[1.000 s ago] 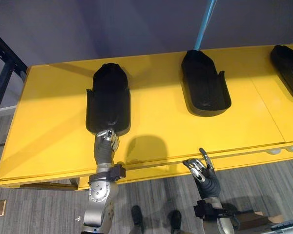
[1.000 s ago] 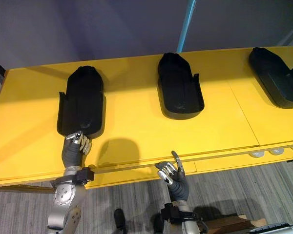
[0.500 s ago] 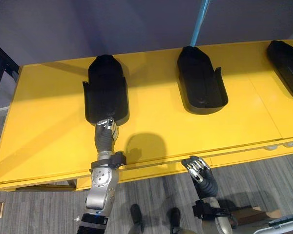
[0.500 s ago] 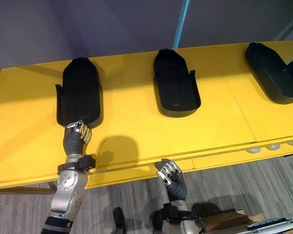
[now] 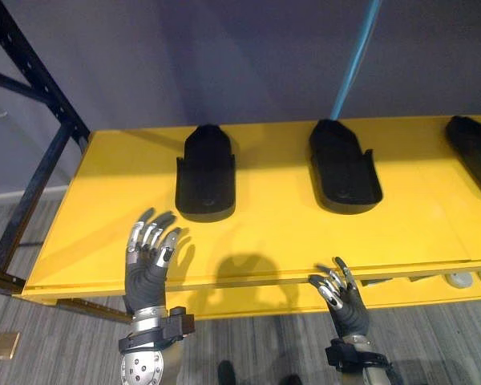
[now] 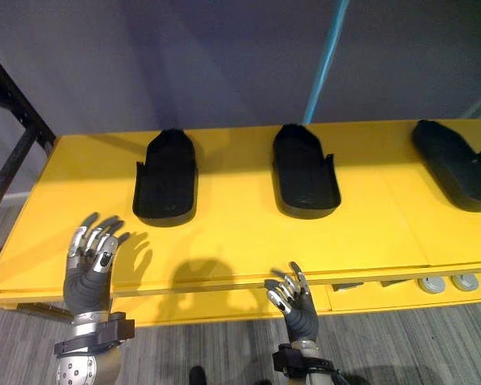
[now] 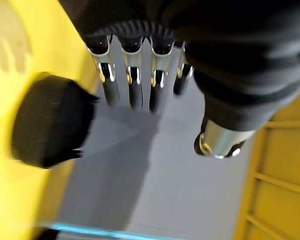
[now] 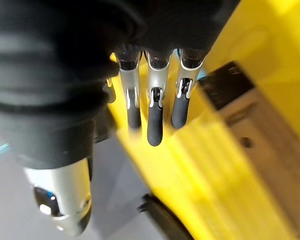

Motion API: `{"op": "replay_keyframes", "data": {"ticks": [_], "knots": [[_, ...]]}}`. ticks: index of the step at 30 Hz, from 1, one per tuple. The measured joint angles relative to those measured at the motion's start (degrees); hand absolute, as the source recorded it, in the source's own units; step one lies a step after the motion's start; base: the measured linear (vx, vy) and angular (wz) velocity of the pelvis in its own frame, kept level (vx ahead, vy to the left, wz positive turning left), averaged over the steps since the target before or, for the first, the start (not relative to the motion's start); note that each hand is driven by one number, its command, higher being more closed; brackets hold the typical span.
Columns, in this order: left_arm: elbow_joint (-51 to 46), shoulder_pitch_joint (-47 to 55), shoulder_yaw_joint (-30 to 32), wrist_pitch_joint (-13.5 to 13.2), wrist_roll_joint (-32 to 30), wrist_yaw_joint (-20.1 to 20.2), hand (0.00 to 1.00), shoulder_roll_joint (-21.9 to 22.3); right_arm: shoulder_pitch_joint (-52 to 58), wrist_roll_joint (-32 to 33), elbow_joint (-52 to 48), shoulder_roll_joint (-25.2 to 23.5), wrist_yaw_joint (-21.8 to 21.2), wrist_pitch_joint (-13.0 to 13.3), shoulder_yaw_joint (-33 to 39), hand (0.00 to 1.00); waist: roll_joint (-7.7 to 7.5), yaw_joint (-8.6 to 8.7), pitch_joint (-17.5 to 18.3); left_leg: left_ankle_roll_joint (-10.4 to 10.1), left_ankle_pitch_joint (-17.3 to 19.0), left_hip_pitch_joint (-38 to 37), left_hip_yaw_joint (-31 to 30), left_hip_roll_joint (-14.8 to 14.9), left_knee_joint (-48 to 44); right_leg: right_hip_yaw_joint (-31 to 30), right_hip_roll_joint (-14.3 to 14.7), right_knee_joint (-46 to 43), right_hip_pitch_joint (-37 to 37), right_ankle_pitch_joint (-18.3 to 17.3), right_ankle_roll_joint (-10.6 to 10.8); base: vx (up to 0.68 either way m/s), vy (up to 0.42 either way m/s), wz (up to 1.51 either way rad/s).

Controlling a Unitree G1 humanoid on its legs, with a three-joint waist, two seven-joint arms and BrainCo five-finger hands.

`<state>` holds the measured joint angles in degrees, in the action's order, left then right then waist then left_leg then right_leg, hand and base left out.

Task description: Walk over and take plastic housings, then place them on the shelf

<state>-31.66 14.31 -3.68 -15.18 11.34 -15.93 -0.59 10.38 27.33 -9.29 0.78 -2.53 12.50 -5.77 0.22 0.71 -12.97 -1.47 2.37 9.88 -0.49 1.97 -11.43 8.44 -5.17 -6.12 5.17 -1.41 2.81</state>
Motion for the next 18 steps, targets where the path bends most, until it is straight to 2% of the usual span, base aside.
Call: {"op": "replay_keyframes", "data": {"ticks": [1, 2, 3, 4, 6, 7, 8, 9, 10, 11, 12, 13, 14, 15, 17, 18], "knots": [[0.0, 0.25, 0.59, -0.42, -0.7, -0.77, 0.0, 0.32, -2.32, -0.75, 0.06, 0.62, 0.42, 0.03, -0.05, 0.0, 0.28, -1.21, 0.17, -1.14, 3.0, 0.57, -4.78, 0.27, -4.36, -3.31, 0.95, -0.42, 0.61, 0.47, 0.02, -0.03, -0.011, -2.72], [0.07, 0.58, 1.06, -1.12, -1.77, -1.75, 0.0, 0.72, -6.23, -2.13, -0.01, 2.29, 0.96, 0.35, -0.04, 0.0, 1.46, -2.36, 0.94, -4.57, 8.49, 1.24, -14.84, 0.22, -12.56, -9.13, 3.33, -1.71, 1.75, 1.01, 0.31, -0.04, 0.094, -2.59], [0.18, 0.57, 0.99, -1.19, -2.48, -1.81, 0.0, 0.84, -7.49, -3.02, -0.21, 3.6, 1.44, 1.06, 0.08, 0.0, 2.38, -2.45, 1.67, -6.95, 11.79, 0.89, -20.62, -0.06, -16.54, -12.75, 5.06, -2.93, 2.66, 1.28, 0.7, -0.05, 0.22, -2.56], [0.21, 0.7, 0.52, -1.5, -2.73, -1.63, 0.0, 0.78, -7.8, -3.69, -0.35, 4.74, 1.69, 1.47, 0.56, 0.0, 2.67, -2.2, 2.66, -7.33, 14.37, 0.61, -23.69, -0.56, -18.86, -16.22, 6.41, -4.53, 4.28, 1.38, 1.01, -0.08, 0.342, -2.02], [1.61, -1.23, -0.65, -1.94, -2.75, -1.15, 0.0, 0.83, -5.82, -4.68, -2.3, 5.29, 1.9, 1.73, 4.88, 0.0, 2.33, -0.5, 3.35, -5.65, 18.6, 0.17, -26.94, -2.53, -21.94, -22.11, 7.71, -7.5, 7.8, 1.83, 3.0, -0.12, 0.395, -1.64], [3.22, -2.53, -1.37, -1.91, -2.84, -0.77, 0.0, 0.8, -3.59, -4.78, -4.14, 4.63, 2.11, 1.71, 7.82, 0.0, 1.8, -0.12, 3.08, -3.06, 20.25, -0.84, -26.14, -3.98, -22.1, -25.71, 7.71, -8.12, 8.82, 2.74, 4.65, -0.12, 0.321, -1.29], [4.03, -2.95, -1.8, -1.89, -3.15, -0.58, 0.0, 0.8, -2.36, -4.78, -5.2, 4.11, 2.27, 1.7, 9.02, 0.0, 1.33, 0.05, 2.82, -1.73, 20.51, -1.17, -24.6, -4.86, -22.33, -27.78, 7.4, -7.85, 8.92, 3.41, 5.58, -0.23, 0.5, -1.65], [4.85, -2.97, -2.08, -1.71, -3.85, 0.1, 0.0, 0.9, 0.61, -4.82, -7.92, 3.05, 2.92, 1.68, 10.27, 0.0, 0.47, 0.05, 2.69, 0.64, 20.43, -1.44, -19.65, -5.6, -23.06, -30.93, 6.88, -5.7, 8.96, 6.45, 7.18, -0.26, 0.398, -2.48], [4.82, -2.41, -2.07, -1.68, -3.85, 0.41, 0.0, 0.65, 2.11, -4.96, -10.28, 2.07, 3.23, 1.7, 10.03, 0.0, -0.01, -0.59, 2.75, 3.44, 19.76, -1.54, -11.11, -4.1, -22.16, -26.4, 5.54, 3.35, 7.9, 15.12, 6.14, -0.33, 0.448, -2.7], [5.02, -2.51, -1.94, -1.63, -3.89, 0.54, 0.0, 0.56, 2.26, -5.31, -10.88, 1.18, 3.42, 1.78, 9.84, 0.0, -0.38, -1.07, 2.81, 4.14, 19.28, -1.73, -7.81, -3.61, -21.37, -20.16, 4.41, 4.69, 8.01, 15.93, 4.49, -0.26, 0.241, -2.45], [5.46, -2.97, -2.03, -1.31, -3.93, 0.77, 0.0, 0.75, 2.4, -5.79, -11.46, 0.6, 3.81, 1.82, 9.87, 0.0, -0.38, -1.12, 2.75, 4.61, 18.62, -1.88, -4.9, -2.87, -20.61, -13.97, 3.04, 4.39, 8.94, 14.88, 3.62, -0.3, 0.253, -2.4], [5.5, -3.44, -2.15, -0.94, -3.98, 1.59, 0.0, 0.81, 2.63, -6.62, -11.56, -0.22, 4.6, 1.77, 9.87, 0.0, -0.46, -1.7, 2.77, 5.01, 16.79, -3.16, 2.49, -0.35, -17.57, 0.38, -0.2, 0.03, 11.27, 11.27, 1.22, -0.27, 0.246, -2.34], [5.5, -3.41, -2.06, -0.94, -4.07, 1.72, 0.0, 0.81, 2.84, -6.9, -11.59, -0.45, 4.75, 1.76, 9.94, 0.0, -0.2, -1.72, 2.75, 5.01, 16.2, -3.71, 4.71, 0.77, -16.58, 2.95, -1.0, -2.36, 11.65, 10.6, 1.0, -0.27, 0.257, -2.47], [5.7, -3.74, -2.09, -0.93, -4.08, 1.83, 0.0, 0.81, 3.61, -7.2, -11.61, -0.96, 4.85, 1.76, 10.37, 0.0, 0.17, -1.04, 2.71, 4.56, 15.11, -4.35, 7.52, 2.68, -15.2, 3.19, -2.19, -7.84, 11.53, 9.4, 1.16, -0.17, 0.088, -1.55], [6.55, -4.84, -2.3, -0.91, -4.04, 2.59, 0.0, 0.79, 5.15, -7.56, -11.62, -1.56, 4.8, 1.76, 12.47, 0.0, 0.07, -0.03, 2.82, 3.48, 13.6, -4.85, 9.99, 5.07, -13.47, 0.94, -4.15, -16.44, 9.63, 4.57, 1.77, -0.15, -0.047, -1.01], [7.37, -5.34, -2.3, -0.9, -4.04, 3.05, 0.0, 0.78, 5.74, -9.03, -11.6, -1.95, 4.84, 1.76, 13.89, 0.0, -0.19, 0.37, 3.08, 3.01, 12.6, -5.19, 10.81, 5.87, -12.02, -0.48, -5.64, -20.97, 7.1, 0.63, 2.26, -0.1, -0.191, -0.65]]}}
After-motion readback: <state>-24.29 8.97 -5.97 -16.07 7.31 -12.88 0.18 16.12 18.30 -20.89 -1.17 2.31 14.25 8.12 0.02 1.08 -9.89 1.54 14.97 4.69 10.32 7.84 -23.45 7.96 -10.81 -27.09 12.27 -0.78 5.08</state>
